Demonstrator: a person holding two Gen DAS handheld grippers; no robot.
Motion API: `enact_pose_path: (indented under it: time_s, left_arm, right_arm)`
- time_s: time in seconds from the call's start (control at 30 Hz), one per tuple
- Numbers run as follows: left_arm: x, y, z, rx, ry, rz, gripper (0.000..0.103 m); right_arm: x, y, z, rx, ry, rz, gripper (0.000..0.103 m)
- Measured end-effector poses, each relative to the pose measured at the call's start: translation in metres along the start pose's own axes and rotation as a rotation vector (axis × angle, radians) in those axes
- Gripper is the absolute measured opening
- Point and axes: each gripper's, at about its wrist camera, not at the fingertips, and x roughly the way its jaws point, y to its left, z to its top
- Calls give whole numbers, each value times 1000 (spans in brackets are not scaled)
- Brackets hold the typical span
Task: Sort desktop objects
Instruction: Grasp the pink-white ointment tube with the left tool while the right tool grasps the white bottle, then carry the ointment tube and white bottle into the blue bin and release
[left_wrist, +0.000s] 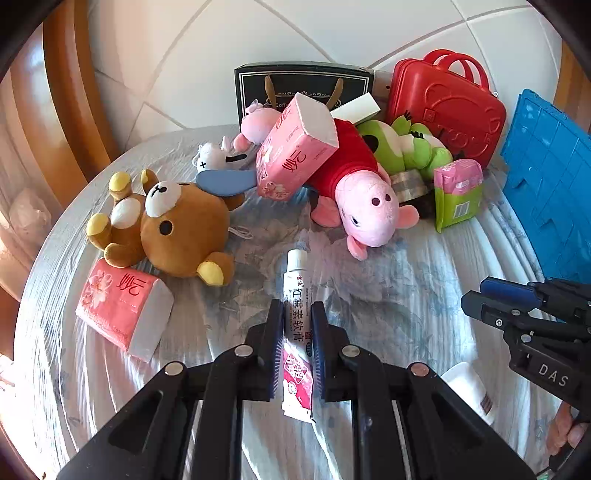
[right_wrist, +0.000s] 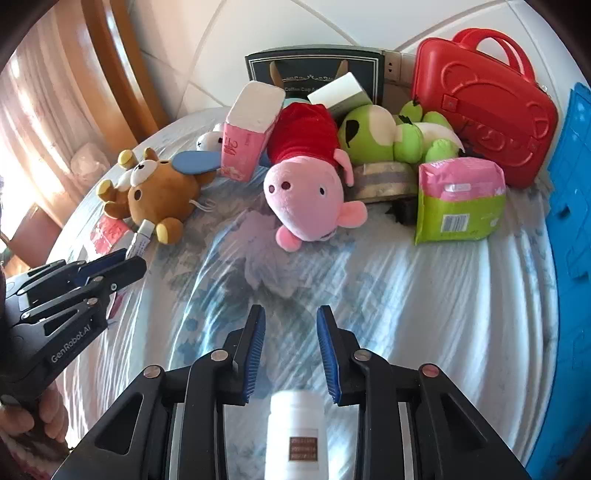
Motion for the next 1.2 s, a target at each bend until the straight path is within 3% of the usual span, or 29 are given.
enact_pose_path:
  time_s: [0.17,0.23,0.33,0.57,0.73,0.8,0.97,1.2]
  left_arm:
    - [-1,-16,-18,23,36,-51,15]
    - [4,-25,-28,37,68,-76,15]
    - [12,-41,-50,68,125,-111,15]
    - [29,-55,-98,96,234,-124,15]
    - [26,-53,-111,97,251,-110,15]
    - [20,-53,-113,102,239,-107,15]
    - [1,-53,-107,113,194,-94,15]
    - [-50,-68,-78,156,38,-71,15]
  right_arm:
    - [-6,-8,-23,25,54,-27,32]
    - [-8,-11,-37,41,96,-31,46]
    - [-9,-12,-61,33,152,-41,53]
    - [5,-4,-112,12,284,-17,54]
    - [23,7,-129,-1,329,-20,53]
    - [27,7,-133,0,321,-30,46]
    - [6,5,-126,16,238,-43,46]
    - [-60,5,-95,27,50,-42,46]
